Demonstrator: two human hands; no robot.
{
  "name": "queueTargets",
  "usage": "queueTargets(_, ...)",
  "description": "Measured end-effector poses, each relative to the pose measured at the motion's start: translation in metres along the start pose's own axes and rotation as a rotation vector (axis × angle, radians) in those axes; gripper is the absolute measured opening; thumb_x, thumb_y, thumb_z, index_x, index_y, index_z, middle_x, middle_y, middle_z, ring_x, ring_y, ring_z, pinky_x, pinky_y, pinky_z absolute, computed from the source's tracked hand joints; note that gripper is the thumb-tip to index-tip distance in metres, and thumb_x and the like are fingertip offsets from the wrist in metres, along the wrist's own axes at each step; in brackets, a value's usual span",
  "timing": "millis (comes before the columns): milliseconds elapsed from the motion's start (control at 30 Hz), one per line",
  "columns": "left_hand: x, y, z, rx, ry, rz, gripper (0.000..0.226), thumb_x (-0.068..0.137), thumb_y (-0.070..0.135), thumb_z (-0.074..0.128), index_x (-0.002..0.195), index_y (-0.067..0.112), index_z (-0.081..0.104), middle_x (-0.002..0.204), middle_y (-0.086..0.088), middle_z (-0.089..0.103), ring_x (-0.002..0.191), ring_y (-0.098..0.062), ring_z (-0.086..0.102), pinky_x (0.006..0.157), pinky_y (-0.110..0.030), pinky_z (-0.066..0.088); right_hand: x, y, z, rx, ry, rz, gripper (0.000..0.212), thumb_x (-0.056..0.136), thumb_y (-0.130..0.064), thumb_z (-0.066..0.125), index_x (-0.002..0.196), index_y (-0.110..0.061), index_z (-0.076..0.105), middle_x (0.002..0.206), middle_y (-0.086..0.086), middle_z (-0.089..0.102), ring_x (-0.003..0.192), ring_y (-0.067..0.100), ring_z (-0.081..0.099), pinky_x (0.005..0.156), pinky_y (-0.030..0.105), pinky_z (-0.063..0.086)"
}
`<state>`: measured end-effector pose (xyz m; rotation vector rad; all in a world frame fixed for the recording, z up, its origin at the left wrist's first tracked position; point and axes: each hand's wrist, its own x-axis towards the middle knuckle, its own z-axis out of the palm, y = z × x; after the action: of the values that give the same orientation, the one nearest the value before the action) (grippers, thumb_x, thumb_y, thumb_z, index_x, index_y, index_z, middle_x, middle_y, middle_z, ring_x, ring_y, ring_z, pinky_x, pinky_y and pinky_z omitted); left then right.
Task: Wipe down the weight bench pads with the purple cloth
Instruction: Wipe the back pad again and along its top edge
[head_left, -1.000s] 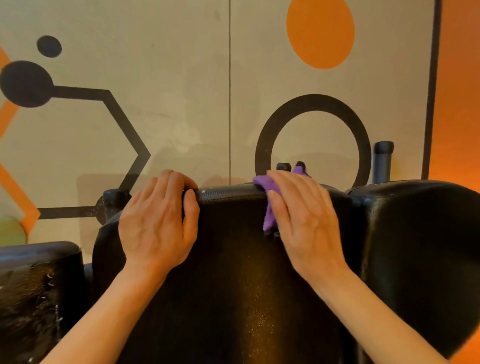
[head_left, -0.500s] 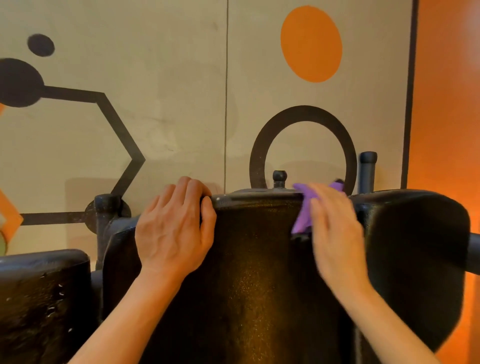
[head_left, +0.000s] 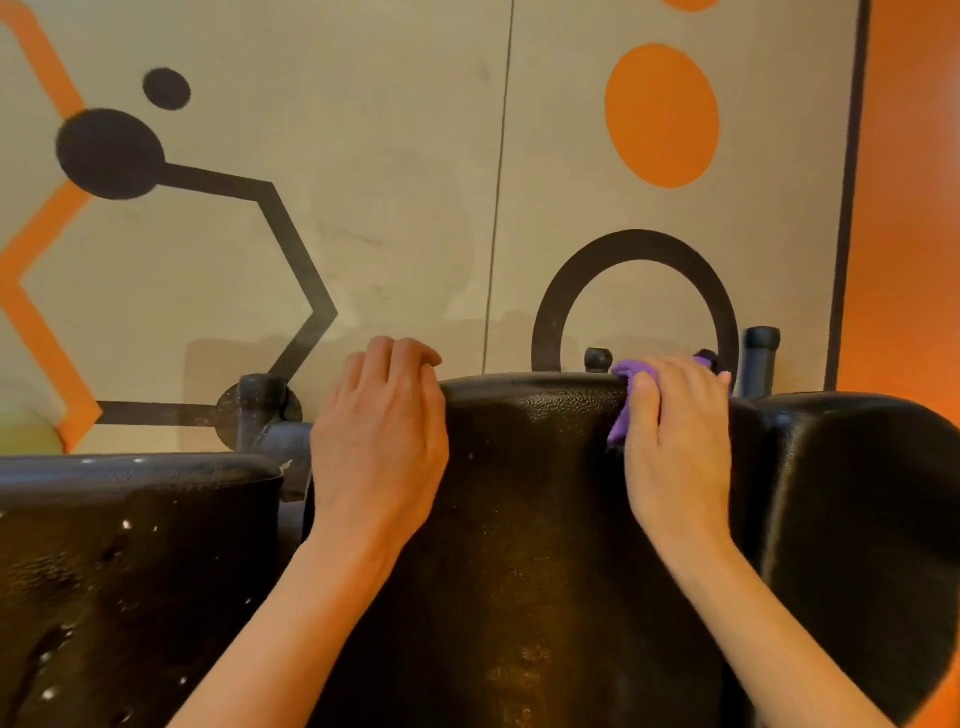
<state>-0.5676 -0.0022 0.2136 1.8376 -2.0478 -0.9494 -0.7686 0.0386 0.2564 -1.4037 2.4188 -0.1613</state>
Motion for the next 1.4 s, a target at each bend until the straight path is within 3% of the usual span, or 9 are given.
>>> queueTargets(200,-0.009,-0.01,0.007,0.064,0.089,-0.078,0.028,0.101,0.025,0.029,0.093,0.017,0.054,0.086,0.002,0.051,0.079,-0.016,0.049,0.065,-0.034,0.044,-0.013,-0.055,0.025,-0.076,-0.21,-0.512,0.036,0.101,-0.03,0.037,0.129,-0.014,0.055,0.126,-0.001,0.059,0.124,0.012,0.049,0.119,0.038,0.022)
queueTargets(333,-0.008,-0.011,0.009,0.072,0.116,-0.069,0.025,0.1,0.023,0.03,0.091,0.016,0.053,0.085,0.002,0.049,0.079,-0.015,0.045,0.065,-0.034,0.043,0.008,0.005,-0.015,-0.087,-0.144,-0.216,0.029,0.104,-0.028,0.028,0.123,-0.035,0.048,0.118,-0.011,0.057,0.124,0.011,0.047,0.12,0.035,0.011)
queueTargets(400,-0.007,-0.011,0.01,0.081,0.113,-0.065,0.026,0.1,0.023,0.029,0.09,0.016,0.053,0.085,0.002,0.05,0.078,-0.016,0.045,0.066,-0.034,0.043,0.005,-0.003,-0.012,-0.07,-0.048,-0.095,0.031,0.104,-0.029,0.025,0.117,-0.033,0.053,0.109,-0.013,0.056,0.118,0.012,0.05,0.118,0.03,0.01)
queueTargets(533,-0.006,-0.011,0.009,0.107,0.06,-0.095,0.029,0.1,0.023,0.027,0.092,0.015,0.054,0.087,0.0,0.053,0.079,-0.017,0.048,0.068,-0.035,0.045,-0.016,-0.077,0.036,-0.115,-0.144,-0.347,0.036,0.102,-0.031,0.03,0.118,-0.02,0.06,0.115,-0.007,0.061,0.117,0.008,0.051,0.119,0.031,0.017)
queueTargets(633,-0.006,-0.011,0.008,0.102,0.035,-0.098,0.029,0.1,0.025,0.027,0.094,0.017,0.055,0.088,0.001,0.053,0.08,-0.016,0.048,0.069,-0.034,0.044,-0.006,-0.068,0.027,-0.201,-0.28,-0.561,0.034,0.102,-0.029,0.034,0.125,-0.019,0.057,0.121,-0.005,0.061,0.119,0.01,0.051,0.118,0.035,0.023)
queueTargets(800,-0.006,-0.013,0.008,0.09,0.041,-0.098,0.028,0.101,0.025,0.028,0.095,0.018,0.054,0.089,0.003,0.051,0.08,-0.015,0.045,0.074,-0.033,0.041,0.003,-0.037,0.003,-0.237,-0.092,-0.231,0.041,0.102,-0.031,0.024,0.108,-0.019,0.062,0.1,-0.002,0.064,0.102,0.018,0.058,0.112,0.043,0.031)
queueTargets(1000,-0.011,-0.027,-0.025,0.159,-0.063,-0.093,0.033,0.101,0.028,0.029,0.117,0.018,0.056,0.109,-0.002,0.056,0.1,-0.019,0.053,0.086,-0.036,0.043,-0.009,-0.082,0.035,-0.219,-0.25,-0.597,0.038,0.103,-0.035,0.031,0.119,-0.016,0.06,0.112,-0.003,0.064,0.11,0.012,0.056,0.114,0.032,0.028)
queueTargets(1200,-0.042,-0.08,-0.067,0.505,-0.108,-0.011,0.022,0.096,0.015,0.046,0.11,0.012,0.063,0.101,-0.007,0.059,0.092,-0.027,0.053,0.079,-0.039,0.037,-0.013,-0.067,0.028,-0.217,-0.024,-0.261,0.041,0.103,-0.034,0.026,0.108,-0.018,0.063,0.101,-0.002,0.063,0.099,0.017,0.055,0.1,0.032,0.037)
queueTargets(1400,-0.048,-0.084,-0.062,0.569,-0.084,0.043,0.023,0.098,0.02,0.041,0.096,0.013,0.063,0.093,-0.006,0.058,0.086,-0.025,0.05,0.075,-0.037,0.033,-0.047,-0.136,0.079,-0.263,-0.171,-0.735,0.03,0.102,-0.028,0.036,0.103,-0.017,0.065,0.1,-0.001,0.064,0.103,0.018,0.056,0.111,0.036,0.031)
